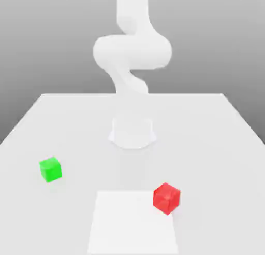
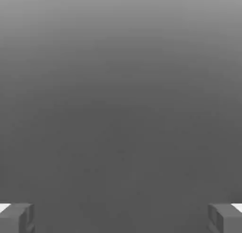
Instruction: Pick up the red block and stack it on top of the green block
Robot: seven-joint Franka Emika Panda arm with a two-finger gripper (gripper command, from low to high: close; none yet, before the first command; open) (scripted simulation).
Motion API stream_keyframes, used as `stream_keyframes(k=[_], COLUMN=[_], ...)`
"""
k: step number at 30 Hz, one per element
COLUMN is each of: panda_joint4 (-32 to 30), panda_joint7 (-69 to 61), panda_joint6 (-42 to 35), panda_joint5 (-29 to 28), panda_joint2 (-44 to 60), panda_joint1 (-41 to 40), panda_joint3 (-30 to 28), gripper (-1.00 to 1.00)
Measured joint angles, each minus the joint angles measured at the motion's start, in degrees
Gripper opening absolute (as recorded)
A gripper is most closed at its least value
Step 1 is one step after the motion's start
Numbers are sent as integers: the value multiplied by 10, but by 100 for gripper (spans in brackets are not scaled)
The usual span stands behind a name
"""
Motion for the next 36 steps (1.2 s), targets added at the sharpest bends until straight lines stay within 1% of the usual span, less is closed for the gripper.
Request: stream_keyframes(k=[11,14,18,20,25,26,32,36], panda_joint4=[-157,-202,-259,-263,-252,-250,-249,-258], panda_joint7=[-155,-207,-283,-295,-294,-294,-292,-296], panda_joint6=[148,192,251,284,371,381,385,336], panda_joint5=[-21,-17,3,6,1,0,-2,3], panda_joint2=[229,297,386,428,531,543,549,491], panda_joint1=[70,89,114,113,117,118,118,114], panda_joint3=[0,0,7,9,5,3,3,9], gripper=[0,0,0,0,0,-100,-100,-100])
